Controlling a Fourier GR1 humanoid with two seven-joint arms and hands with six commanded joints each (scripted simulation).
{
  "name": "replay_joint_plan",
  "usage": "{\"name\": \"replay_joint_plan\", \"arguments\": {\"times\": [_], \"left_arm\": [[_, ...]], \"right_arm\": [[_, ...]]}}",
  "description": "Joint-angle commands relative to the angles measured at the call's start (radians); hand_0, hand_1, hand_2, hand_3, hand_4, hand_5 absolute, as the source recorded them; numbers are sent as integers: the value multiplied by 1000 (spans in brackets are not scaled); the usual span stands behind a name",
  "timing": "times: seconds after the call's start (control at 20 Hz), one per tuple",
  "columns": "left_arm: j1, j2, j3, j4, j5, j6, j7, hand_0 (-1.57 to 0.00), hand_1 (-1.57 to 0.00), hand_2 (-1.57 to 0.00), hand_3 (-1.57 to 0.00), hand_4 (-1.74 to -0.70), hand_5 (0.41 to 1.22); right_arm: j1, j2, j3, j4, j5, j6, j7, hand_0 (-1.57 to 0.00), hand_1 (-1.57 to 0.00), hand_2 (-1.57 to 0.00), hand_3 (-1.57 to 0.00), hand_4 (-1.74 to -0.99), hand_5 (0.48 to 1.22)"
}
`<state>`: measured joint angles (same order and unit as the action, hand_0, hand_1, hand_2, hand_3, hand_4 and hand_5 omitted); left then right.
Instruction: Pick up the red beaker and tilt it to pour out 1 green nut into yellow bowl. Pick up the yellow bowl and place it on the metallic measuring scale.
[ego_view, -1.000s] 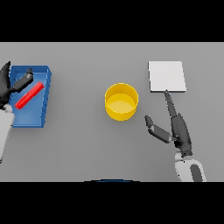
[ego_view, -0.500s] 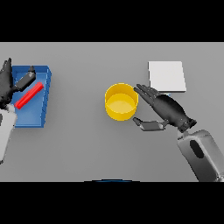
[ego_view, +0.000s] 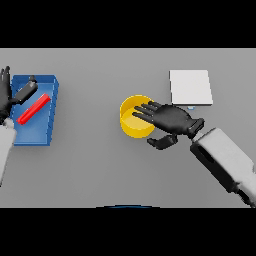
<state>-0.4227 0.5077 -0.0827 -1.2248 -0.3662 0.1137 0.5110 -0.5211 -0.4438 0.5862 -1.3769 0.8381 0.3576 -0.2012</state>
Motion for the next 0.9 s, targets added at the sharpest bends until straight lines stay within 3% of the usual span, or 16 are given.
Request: {"name": "replay_joint_plan", "arguments": {"times": [0.0,0.25,0.4,0.55,0.85], "left_arm": [[-3,5,0,-5,1,-6,6,0,0,0,0,-746,707],[13,4,-2,9,0,-2,-26,1,1,1,1,-738,698],[15,13,6,6,4,-2,-29,1,1,1,1,-743,699],[11,11,9,18,8,-2,-30,1,1,1,1,-744,697],[5,17,18,38,12,-3,-27,1,1,1,1,-744,697]], "right_arm": [[-24,13,14,30,8,10,3,1,1,1,1,-1215,717],[-96,48,59,129,23,60,-17,1,1,1,1,-1238,727],[-148,76,84,178,44,80,1,1,1,1,1,-1255,733],[-164,73,103,201,54,87,-28,1,1,1,1,-1259,734],[-196,115,114,266,48,145,15,1,1,-3,-28,-1282,749]]}}
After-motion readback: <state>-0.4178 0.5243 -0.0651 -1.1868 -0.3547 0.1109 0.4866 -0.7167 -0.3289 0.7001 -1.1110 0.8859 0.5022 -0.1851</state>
